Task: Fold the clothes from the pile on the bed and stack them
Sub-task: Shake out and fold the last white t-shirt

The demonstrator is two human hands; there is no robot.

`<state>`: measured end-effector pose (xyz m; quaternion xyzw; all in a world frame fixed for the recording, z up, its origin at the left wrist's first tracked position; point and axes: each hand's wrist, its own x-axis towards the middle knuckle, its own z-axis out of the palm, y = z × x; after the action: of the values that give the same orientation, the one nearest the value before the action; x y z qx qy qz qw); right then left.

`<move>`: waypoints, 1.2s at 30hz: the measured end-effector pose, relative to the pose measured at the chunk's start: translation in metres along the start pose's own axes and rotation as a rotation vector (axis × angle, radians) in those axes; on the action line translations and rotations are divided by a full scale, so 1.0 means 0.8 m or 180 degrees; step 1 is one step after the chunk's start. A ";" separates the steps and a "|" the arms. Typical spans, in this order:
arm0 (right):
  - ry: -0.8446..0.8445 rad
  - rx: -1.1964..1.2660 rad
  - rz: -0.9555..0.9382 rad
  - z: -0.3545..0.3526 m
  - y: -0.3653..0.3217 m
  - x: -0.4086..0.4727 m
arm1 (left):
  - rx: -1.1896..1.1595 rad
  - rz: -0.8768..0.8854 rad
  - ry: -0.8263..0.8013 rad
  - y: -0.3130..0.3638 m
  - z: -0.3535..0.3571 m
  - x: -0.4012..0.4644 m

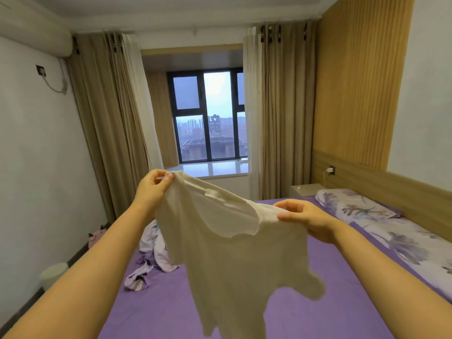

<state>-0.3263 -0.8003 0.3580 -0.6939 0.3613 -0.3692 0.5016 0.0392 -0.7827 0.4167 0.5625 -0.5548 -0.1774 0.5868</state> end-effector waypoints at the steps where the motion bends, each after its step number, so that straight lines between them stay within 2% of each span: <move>1: 0.0009 -0.0008 0.0007 -0.003 -0.003 -0.004 | 0.0009 -0.0011 -0.0049 -0.003 -0.005 -0.002; 5: 0.0316 -0.0374 -0.0026 -0.003 -0.008 -0.013 | 0.0168 0.0041 -0.0338 -0.008 -0.007 -0.014; 9: 0.0609 -0.0549 -0.0330 0.003 -0.009 -0.020 | 0.0082 0.0019 -0.0423 -0.008 0.001 -0.027; 14: 0.0332 -0.0475 -0.0279 0.010 -0.013 -0.040 | 0.0009 -0.0082 -0.0394 -0.024 0.009 -0.042; 20: -0.0008 -0.0919 0.0059 0.007 -0.025 -0.060 | 0.0033 -0.0186 -0.0215 -0.040 0.004 -0.044; 24: -0.0168 -0.1063 0.0161 0.003 -0.030 -0.067 | -0.0073 -0.0237 -0.0326 -0.036 0.014 -0.052; 26: -0.0165 -0.1213 0.0256 0.000 -0.027 -0.070 | -0.0168 -0.0273 -0.0428 -0.031 0.020 -0.058; 29: 0.0142 -0.1469 0.0346 -0.006 -0.021 -0.071 | -0.0296 -0.0288 -0.0563 -0.025 0.024 -0.067; 32: 0.0577 -0.1074 0.0263 -0.012 -0.012 -0.073 | -0.0371 -0.0287 -0.0660 -0.021 0.026 -0.073; 36: 0.0853 -0.0406 -0.0066 -0.015 -0.004 -0.078 | -0.0470 -0.0379 -0.0810 -0.012 0.030 -0.079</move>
<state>-0.3655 -0.7504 0.3548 -0.6726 0.4406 -0.4400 0.3999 0.0021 -0.7440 0.3742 0.5227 -0.5758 -0.3221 0.5400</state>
